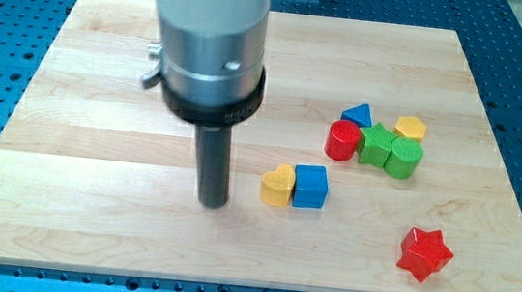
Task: Push the yellow heart to the top left of the red circle
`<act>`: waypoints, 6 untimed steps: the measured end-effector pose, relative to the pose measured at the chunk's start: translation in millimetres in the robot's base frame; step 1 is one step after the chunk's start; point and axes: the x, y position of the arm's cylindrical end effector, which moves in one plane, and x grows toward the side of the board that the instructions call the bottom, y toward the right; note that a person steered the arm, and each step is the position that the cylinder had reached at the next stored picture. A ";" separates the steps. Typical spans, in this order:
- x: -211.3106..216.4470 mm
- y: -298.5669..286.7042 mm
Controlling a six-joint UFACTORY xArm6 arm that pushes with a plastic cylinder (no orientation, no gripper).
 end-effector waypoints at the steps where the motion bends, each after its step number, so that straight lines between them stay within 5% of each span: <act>1: 5.1 41.5; 2: -50.1 81.2; 3: -61.7 108.3; 4: -107.7 67.7; 6: -101.2 128.3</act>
